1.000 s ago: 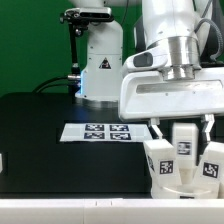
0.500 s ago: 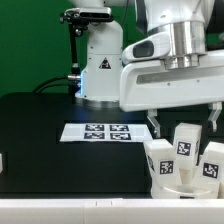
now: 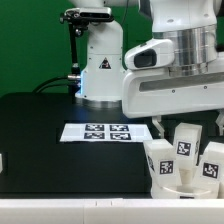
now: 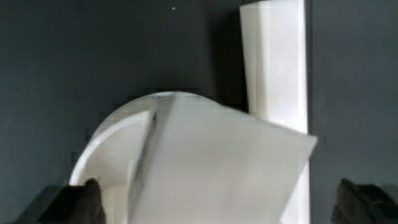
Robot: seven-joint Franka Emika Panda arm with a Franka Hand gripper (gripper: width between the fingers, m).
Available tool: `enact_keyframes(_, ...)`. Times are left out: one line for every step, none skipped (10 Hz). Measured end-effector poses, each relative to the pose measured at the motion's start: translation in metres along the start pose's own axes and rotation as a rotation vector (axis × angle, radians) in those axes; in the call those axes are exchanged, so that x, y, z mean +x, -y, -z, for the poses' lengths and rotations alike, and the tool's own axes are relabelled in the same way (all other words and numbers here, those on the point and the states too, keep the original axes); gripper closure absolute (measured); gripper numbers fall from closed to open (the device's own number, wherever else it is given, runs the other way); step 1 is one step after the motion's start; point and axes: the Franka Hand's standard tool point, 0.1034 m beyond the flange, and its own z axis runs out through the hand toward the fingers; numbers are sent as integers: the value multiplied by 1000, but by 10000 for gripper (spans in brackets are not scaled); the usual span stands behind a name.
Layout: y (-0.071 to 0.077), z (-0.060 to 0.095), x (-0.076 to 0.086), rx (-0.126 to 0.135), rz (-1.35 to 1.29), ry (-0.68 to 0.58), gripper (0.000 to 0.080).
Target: Assemble stool
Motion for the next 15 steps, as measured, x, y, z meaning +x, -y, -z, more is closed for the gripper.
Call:
enact_keyframes(0, 0, 0, 0, -8, 1, 150)
enact_keyframes(-2, -1, -1, 0, -101, 3, 150)
enact_keyframes(-3, -3, -1, -1, -171, -11, 150)
enact_keyframes(-7, -6, -2, -3, -209, -30, 150)
enact_keyframes(-12, -4, 1, -4, -211, -41, 150)
enact_keyframes(-12, -7, -1, -9, -205, -45, 150)
enact_keyframes(-7, -8, -2, -7, -201, -44, 150)
enact_keyframes(-7, -8, -2, -6, -206, -44, 150)
enact_keyframes(-7, -8, -2, -6, -206, -44, 286)
enact_keyframes(-7, -8, -2, -5, -233, -44, 425)
enact_keyframes(-7, -8, -3, -3, -289, -44, 425)
enact_keyframes(-6, -8, -3, -2, -363, -44, 465)
enact_keyframes(-6, -8, -3, -1, -413, -43, 465)
enact_keyframes(-5, -9, -3, 3, -482, -43, 465)
enact_keyframes(-3, -9, 1, 19, -647, -48, 465)
